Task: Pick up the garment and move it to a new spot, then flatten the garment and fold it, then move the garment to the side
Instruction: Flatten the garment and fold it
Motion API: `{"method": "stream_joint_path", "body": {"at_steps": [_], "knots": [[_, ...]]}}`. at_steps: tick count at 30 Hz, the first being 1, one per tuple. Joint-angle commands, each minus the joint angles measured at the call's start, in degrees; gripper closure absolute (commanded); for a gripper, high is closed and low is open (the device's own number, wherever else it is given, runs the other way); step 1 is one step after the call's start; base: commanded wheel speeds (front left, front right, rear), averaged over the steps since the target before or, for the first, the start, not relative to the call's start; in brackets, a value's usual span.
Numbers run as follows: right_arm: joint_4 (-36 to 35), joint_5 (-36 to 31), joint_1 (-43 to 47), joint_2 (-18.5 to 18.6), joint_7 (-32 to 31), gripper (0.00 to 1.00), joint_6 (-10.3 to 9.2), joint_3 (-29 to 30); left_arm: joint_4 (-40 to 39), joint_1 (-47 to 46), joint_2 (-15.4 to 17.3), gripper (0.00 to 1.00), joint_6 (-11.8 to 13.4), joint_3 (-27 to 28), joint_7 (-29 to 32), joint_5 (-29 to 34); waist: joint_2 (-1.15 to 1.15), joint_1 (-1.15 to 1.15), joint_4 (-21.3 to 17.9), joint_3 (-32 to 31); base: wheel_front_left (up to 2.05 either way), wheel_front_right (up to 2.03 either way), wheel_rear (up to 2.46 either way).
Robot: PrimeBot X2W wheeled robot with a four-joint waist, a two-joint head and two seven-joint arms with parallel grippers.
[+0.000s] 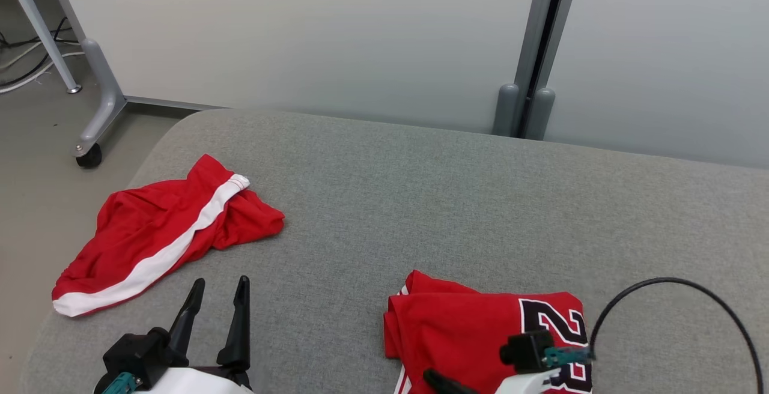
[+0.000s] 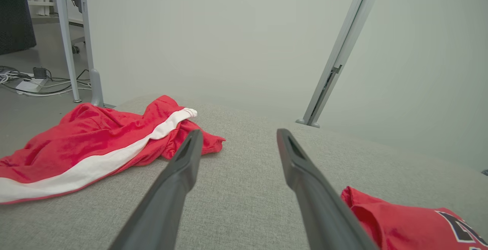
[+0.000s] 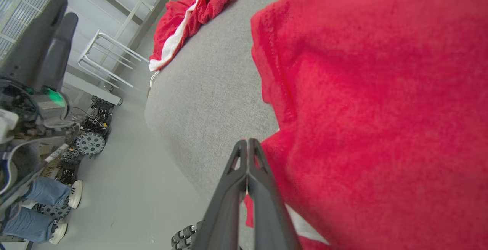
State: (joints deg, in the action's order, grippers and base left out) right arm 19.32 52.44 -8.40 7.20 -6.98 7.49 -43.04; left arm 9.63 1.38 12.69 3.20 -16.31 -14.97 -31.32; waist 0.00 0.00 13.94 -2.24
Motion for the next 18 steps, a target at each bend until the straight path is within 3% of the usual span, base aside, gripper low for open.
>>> {"method": "stream_joint_path", "body": {"at_steps": [1,6,8,9,10,14,18], "knots": [[-0.8,0.7,-1.0,1.7,1.2,1.0,0.03,0.1,-0.4,0.0,0.3,0.0,0.4,0.3,0.0,0.0,0.0,0.0,-0.5,0.0,0.0,0.0,0.0],[-5.0,1.3,-3.5,6.5,6.9,1.0,0.04,2.2,-1.4,0.4,0.2,0.0,0.9,0.9,-0.1,0.2,0.0,0.0,-2.3,-0.2,0.0,0.0,0.0],[-6.3,0.7,-4.0,8.4,9.2,0.64,0.04,4.1,-1.8,0.5,0.1,0.0,0.9,1.2,-0.1,0.2,0.0,0.0,-3.0,-0.3,0.0,0.0,0.0],[-7.0,0.3,-4.2,9.2,10.3,0.39,0.04,5.2,-1.9,0.6,0.2,0.0,1.0,1.5,-0.2,0.3,0.0,0.0,-3.5,-0.3,0.0,0.0,0.0],[-7.4,-0.4,-4.5,10.1,11.3,0.0,0.04,6.4,-2.1,0.7,0.2,0.0,1.0,1.6,-0.2,0.3,0.0,0.0,-3.9,-0.3,0.0,0.0,0.0],[-9.3,-3.1,-4.6,12.7,15.1,0.0,0.04,12.0,-2.7,1.1,0.1,0.0,1.1,2.3,-0.2,0.6,0.0,0.0,-5.6,-0.1,0.0,0.0,0.0],[-10.0,-7.3,-2.9,13.0,18.3,0.0,0.04,18.4,-3.1,1.6,0.0,0.0,1.2,3.2,-0.2,0.7,0.0,0.0,-7.1,0.1,0.0,0.0,0.0]]}}
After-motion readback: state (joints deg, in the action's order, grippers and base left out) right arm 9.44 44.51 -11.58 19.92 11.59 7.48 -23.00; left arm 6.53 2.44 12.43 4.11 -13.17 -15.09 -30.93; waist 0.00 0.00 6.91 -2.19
